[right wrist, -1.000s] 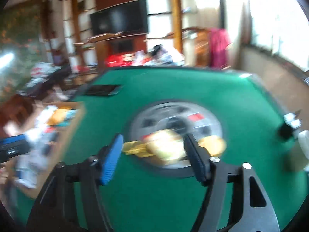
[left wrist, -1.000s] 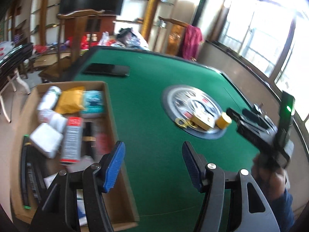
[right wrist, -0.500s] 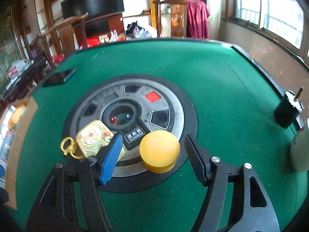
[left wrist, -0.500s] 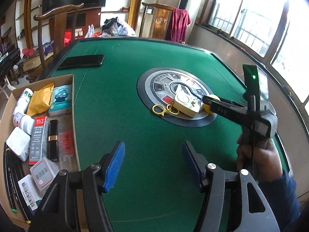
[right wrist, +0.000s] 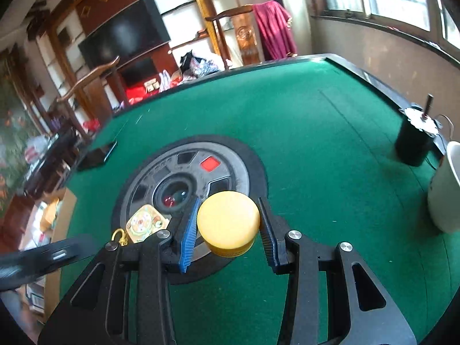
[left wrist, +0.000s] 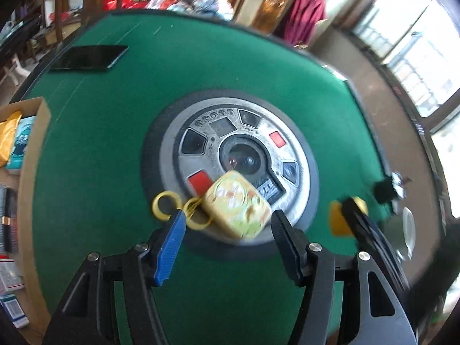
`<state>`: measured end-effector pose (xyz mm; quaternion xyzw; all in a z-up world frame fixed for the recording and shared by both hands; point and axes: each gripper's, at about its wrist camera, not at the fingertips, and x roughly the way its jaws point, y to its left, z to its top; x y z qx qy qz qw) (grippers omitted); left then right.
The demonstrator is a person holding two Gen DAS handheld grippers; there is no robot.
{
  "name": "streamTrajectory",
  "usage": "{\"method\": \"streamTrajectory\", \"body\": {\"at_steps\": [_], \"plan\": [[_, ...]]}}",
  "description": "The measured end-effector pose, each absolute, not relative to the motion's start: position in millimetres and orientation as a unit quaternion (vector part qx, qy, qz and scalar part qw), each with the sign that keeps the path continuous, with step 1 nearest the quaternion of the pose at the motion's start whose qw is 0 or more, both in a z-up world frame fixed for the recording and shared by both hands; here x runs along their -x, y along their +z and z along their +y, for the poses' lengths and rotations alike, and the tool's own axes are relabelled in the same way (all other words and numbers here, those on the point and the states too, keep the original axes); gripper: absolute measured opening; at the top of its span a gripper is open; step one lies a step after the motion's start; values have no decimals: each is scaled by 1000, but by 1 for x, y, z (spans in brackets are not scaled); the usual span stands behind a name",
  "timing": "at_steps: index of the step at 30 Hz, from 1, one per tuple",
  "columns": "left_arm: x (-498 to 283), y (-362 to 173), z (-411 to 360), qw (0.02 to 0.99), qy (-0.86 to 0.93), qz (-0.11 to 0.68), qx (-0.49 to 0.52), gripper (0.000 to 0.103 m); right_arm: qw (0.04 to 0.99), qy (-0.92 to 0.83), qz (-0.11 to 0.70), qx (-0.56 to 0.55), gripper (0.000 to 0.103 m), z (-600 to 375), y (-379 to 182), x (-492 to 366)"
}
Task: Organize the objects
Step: 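Grasp yellow keychain toy with left tool while right tool grasps yellow tin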
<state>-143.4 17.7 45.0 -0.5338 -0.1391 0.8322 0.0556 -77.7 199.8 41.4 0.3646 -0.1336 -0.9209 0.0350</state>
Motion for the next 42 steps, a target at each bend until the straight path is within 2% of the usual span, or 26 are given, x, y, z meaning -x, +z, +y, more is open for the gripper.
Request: {"method": "streamTrajectory", "body": {"at_steps": [8, 17, 23, 26, 29, 31, 34, 42], "plan": [[175, 21, 53, -20, 842, -65, 535, 62, 18, -922, -182, -343, 39, 224, 54, 72], [128, 16, 27, 50, 845, 44, 531, 61, 37, -920, -187, -344, 39, 220, 58, 70], [96, 24, -7, 75, 849, 36, 522, 62, 52, -918, -179, -351, 39, 210, 54, 70], [90, 22, -7, 67, 855, 35, 514, 69, 56, -918, -170, -355, 39, 204, 52, 71], [92, 13, 0, 68, 854, 31, 515, 69, 58, -917, -165, -358, 39, 200, 50, 71], [92, 6, 5, 70, 861, 34, 503, 68, 60, -917, -162, -360, 39, 198, 49, 72], [88, 6, 7, 74, 874, 34, 478, 47, 63, -916, -158, -362, 39, 197, 48, 71], [89, 11, -13, 77, 887, 4, 456, 47, 98, -915, -128, -369, 39, 171, 50, 67]]}}
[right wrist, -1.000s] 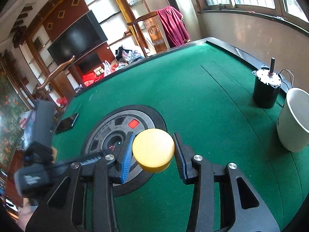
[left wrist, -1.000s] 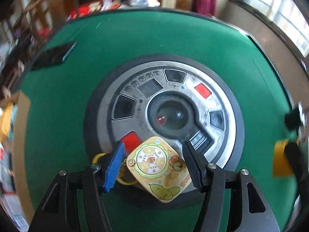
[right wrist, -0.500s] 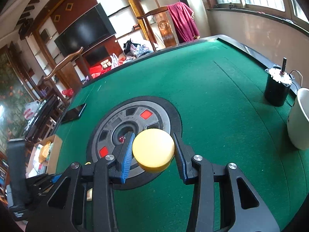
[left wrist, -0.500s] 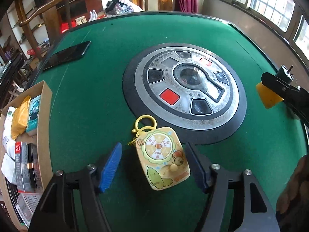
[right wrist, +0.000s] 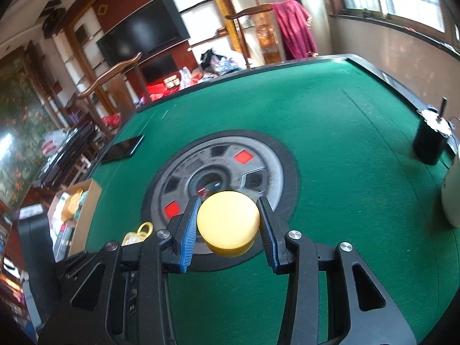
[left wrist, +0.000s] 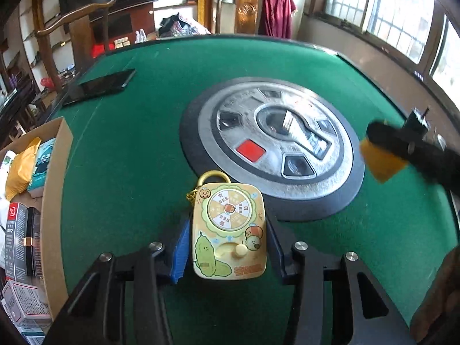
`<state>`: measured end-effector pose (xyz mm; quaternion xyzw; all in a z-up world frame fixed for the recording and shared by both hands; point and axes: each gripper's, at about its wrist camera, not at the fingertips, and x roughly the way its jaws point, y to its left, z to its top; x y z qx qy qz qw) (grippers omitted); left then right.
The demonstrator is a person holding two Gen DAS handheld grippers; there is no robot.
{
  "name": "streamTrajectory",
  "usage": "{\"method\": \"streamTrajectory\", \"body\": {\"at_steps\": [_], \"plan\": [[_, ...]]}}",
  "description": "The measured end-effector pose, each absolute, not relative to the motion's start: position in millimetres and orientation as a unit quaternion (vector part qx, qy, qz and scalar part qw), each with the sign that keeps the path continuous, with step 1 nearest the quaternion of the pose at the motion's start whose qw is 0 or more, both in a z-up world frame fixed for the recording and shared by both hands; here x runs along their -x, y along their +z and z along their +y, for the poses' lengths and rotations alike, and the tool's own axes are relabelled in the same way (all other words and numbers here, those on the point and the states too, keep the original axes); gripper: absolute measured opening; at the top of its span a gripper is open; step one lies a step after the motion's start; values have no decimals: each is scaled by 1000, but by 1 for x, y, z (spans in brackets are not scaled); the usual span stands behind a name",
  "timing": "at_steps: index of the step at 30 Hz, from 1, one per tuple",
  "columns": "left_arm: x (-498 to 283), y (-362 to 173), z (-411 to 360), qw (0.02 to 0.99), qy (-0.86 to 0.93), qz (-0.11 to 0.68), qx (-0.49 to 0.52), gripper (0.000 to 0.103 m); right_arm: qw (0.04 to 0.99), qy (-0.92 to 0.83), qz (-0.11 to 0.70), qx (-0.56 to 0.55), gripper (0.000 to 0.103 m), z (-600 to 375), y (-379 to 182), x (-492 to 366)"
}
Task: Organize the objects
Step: 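Grasp yellow keychain toy with left tool while right tool grasps yellow tin, then lift and carry the keychain toy and yellow tin into the tray with both tools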
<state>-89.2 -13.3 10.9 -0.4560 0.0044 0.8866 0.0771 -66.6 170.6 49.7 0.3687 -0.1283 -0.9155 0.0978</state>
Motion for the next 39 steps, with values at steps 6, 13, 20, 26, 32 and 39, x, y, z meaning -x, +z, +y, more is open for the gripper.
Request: {"method": "streamTrajectory", "body": {"at_steps": [6, 13, 20, 26, 32, 39], "plan": [[84, 23, -21, 68, 901, -7, 429, 47, 127, -912, -116, -373, 39, 149, 48, 60], [73, 39, -19, 55, 920, 10, 387, 47, 134, -909, -124, -375, 39, 149, 46, 60], [60, 51, -20, 41, 934, 22, 353, 47, 140, -913, -119, -365, 39, 146, 49, 57], [52, 58, -21, 35, 942, 30, 332, 47, 142, -913, -115, -365, 39, 143, 49, 56], [45, 65, -24, 31, 948, 33, 316, 47, 147, -913, -117, -361, 39, 141, 51, 52], [28, 77, -30, 26, 955, 35, 292, 47, 153, -915, -122, -354, 39, 133, 55, 43]]}}
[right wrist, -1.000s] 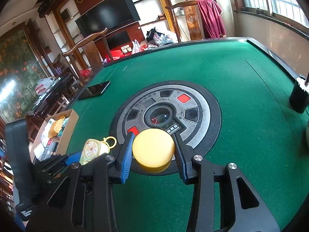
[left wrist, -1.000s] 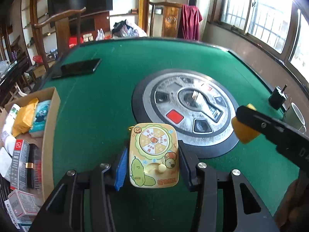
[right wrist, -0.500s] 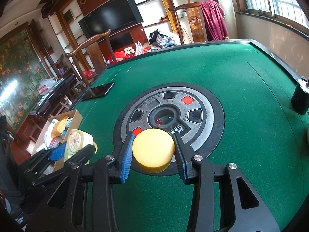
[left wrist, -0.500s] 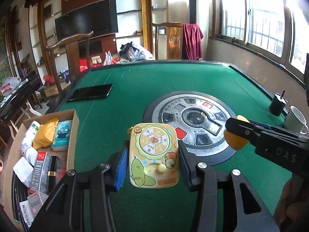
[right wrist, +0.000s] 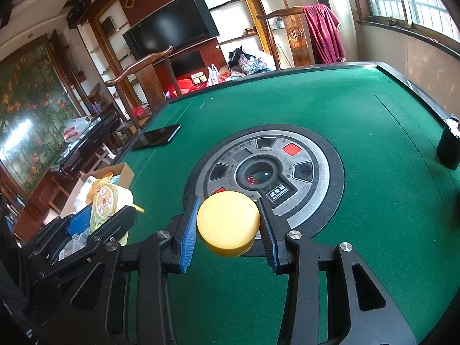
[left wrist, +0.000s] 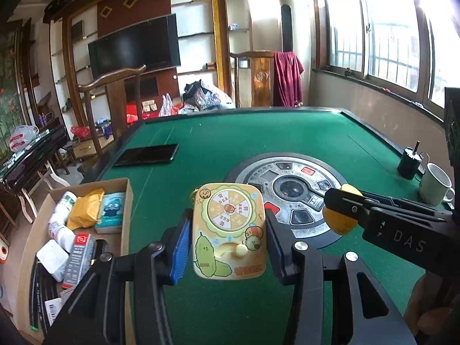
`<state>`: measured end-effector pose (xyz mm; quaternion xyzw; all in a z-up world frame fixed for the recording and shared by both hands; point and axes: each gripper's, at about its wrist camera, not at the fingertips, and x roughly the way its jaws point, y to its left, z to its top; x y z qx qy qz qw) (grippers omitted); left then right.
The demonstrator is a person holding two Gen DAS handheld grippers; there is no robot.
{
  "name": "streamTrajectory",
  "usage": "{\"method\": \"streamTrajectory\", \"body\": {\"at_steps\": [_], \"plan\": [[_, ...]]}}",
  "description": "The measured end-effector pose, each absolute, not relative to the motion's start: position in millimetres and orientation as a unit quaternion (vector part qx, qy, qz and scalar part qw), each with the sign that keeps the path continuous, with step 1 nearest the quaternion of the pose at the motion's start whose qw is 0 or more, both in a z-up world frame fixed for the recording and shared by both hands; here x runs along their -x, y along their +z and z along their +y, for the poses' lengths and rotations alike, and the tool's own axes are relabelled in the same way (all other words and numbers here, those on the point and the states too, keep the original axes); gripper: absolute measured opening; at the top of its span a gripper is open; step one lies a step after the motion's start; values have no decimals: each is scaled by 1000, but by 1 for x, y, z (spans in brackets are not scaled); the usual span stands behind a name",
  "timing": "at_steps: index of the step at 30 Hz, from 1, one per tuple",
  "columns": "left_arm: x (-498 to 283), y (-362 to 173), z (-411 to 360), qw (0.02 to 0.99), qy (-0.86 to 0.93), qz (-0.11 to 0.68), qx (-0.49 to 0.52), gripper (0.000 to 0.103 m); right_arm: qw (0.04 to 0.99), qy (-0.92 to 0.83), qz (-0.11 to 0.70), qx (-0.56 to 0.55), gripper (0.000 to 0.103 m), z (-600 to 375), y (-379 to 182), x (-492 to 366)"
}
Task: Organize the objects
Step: 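Lift and carry the keychain toy and yellow tin into the tray with both tools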
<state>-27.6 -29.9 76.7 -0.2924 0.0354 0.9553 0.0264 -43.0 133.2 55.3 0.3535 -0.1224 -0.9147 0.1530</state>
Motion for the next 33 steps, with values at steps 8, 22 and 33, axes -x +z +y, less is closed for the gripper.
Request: {"method": "streamTrajectory", "body": {"at_steps": [8, 22, 33], "plan": [[2, 90, -44, 18, 963, 34, 268, 47, 163, -913, -129, -350, 39, 123, 58, 25], [-39, 112, -96, -9, 972, 12, 234, 47, 201, -911, -100, -346, 40, 73, 69, -8], [-50, 117, -145, -37, 974, -23, 223, 47, 242, -907, -56, -339, 40, 15, 83, -32]]}}
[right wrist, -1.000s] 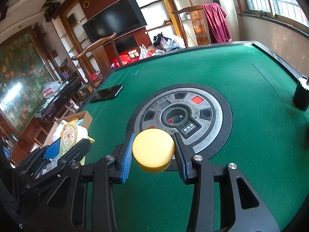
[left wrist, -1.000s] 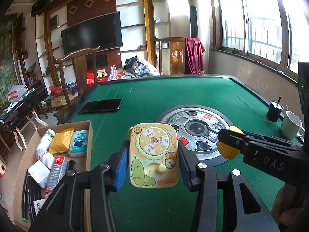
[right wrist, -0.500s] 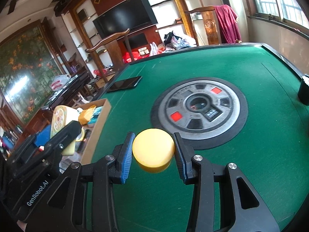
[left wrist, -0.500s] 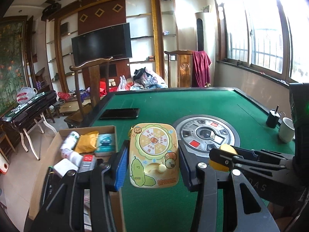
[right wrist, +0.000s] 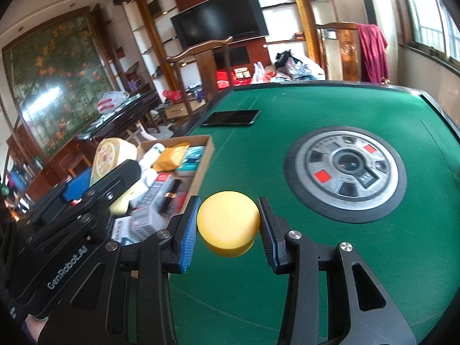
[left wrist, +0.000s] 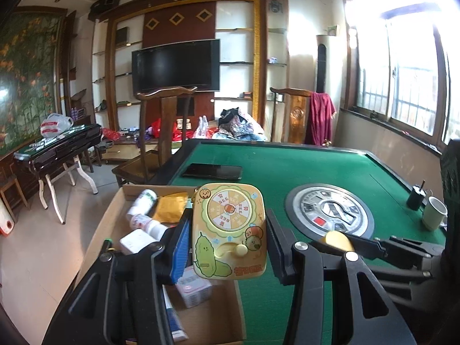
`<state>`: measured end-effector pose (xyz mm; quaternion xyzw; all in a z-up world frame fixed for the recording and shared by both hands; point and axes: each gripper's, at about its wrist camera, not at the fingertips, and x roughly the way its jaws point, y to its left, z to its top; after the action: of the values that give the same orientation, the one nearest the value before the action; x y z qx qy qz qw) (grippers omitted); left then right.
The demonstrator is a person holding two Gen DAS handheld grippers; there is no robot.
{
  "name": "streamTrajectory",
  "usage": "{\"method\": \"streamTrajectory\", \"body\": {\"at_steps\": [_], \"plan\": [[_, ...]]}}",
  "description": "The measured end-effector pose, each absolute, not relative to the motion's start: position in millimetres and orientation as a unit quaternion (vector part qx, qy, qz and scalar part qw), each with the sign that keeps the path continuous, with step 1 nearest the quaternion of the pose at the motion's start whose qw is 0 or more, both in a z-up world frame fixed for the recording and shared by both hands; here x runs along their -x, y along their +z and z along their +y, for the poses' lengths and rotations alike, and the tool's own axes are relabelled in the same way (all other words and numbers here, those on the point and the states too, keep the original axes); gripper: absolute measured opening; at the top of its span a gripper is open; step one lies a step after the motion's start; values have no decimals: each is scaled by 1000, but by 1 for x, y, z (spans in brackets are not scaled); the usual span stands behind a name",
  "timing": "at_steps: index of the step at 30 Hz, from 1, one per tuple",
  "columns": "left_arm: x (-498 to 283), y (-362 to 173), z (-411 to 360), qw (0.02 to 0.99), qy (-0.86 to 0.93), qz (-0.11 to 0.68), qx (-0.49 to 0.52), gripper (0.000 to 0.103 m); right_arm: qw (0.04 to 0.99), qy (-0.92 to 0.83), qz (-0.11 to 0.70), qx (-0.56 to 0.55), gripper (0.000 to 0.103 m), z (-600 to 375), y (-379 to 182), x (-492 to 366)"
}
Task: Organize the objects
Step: 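Lift and carry the keychain toy and yellow tin into the tray with both tools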
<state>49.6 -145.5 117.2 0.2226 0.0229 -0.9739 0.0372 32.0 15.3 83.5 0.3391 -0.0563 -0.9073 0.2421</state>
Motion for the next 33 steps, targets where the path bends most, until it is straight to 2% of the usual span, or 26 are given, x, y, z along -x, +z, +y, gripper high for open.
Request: {"method": "streamTrajectory", "body": {"at_steps": [15, 33], "plan": [[-53, 104, -230, 93, -962, 87, -242, 47, 300, -888, -1, -350, 40, -59, 76, -57], [-34, 66, -259, 111, -942, 114, -295, 47, 338, -856, 51, -387, 39, -109, 39, -69]]}}
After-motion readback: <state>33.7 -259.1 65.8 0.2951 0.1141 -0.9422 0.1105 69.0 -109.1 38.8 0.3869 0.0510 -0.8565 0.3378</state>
